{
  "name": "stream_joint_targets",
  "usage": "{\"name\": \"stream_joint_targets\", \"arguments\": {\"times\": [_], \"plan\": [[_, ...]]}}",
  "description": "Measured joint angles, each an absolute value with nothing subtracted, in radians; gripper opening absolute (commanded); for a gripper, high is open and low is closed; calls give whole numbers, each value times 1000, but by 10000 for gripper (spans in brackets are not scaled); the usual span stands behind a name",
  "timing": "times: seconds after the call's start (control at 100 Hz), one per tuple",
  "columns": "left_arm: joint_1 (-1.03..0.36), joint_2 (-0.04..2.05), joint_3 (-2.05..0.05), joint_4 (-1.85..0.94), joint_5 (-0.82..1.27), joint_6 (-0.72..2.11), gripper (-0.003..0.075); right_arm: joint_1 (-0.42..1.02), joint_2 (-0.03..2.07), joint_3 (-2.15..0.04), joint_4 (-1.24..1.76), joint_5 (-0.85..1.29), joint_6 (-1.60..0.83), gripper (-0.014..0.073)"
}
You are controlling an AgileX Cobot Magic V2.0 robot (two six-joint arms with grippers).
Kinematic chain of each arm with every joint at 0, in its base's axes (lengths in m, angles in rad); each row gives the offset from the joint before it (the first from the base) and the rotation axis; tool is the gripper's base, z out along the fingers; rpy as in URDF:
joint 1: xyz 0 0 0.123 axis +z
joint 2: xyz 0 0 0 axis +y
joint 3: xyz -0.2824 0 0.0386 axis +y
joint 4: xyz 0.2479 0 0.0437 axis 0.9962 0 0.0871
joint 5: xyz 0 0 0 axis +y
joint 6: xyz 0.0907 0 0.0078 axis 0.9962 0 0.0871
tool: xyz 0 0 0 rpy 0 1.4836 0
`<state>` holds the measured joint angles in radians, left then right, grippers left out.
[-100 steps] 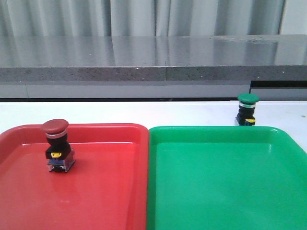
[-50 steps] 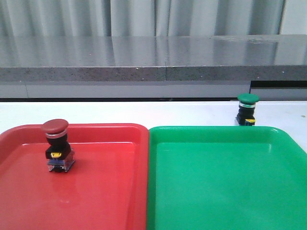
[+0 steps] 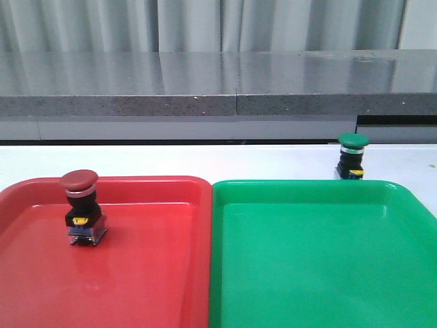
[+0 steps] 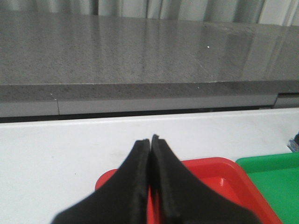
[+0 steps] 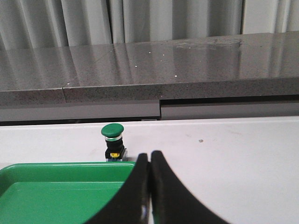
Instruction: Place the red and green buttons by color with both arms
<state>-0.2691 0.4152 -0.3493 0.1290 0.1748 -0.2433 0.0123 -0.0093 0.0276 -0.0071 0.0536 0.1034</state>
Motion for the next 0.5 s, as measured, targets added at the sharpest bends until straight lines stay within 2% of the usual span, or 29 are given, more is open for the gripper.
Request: {"name": "stream_joint_targets", "arguments": {"times": [0.27, 0.5], "plan": [[-135, 228, -179, 123, 123, -243, -19, 12, -9, 28, -7, 54, 103, -67], [-88, 38, -47, 123, 121, -243, -19, 12, -9, 28, -7, 54, 103, -67]]}}
